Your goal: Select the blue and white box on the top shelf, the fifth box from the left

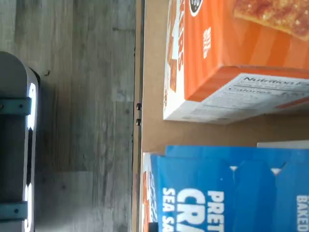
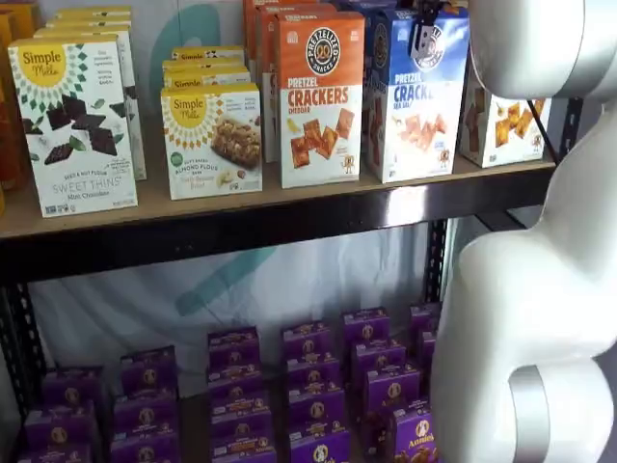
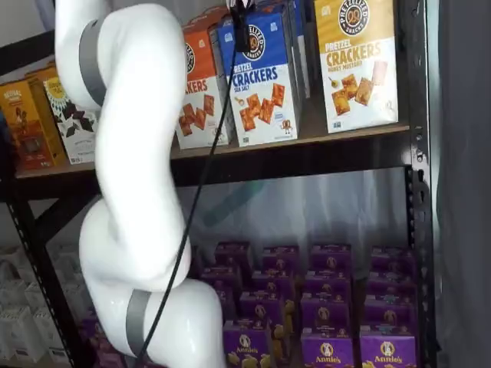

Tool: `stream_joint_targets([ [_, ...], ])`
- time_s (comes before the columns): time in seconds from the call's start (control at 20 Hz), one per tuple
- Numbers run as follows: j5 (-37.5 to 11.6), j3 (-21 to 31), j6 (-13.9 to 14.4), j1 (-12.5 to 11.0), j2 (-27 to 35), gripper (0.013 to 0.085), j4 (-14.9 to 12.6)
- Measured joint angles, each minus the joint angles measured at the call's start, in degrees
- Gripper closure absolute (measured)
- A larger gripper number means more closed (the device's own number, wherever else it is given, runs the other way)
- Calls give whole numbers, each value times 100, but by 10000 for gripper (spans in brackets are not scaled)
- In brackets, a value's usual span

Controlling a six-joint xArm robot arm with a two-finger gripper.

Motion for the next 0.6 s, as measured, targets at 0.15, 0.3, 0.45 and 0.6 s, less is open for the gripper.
stream_joint_targets([
  [0.15, -2, 3, -1, -6, -9, 410, 9],
  [0.3, -30, 25, -1, -20, -32, 450, 46],
  [0.45, 35, -36, -1, -15, -2, 450, 26],
  [0.6, 119, -104, 0, -26, 22, 450, 42],
])
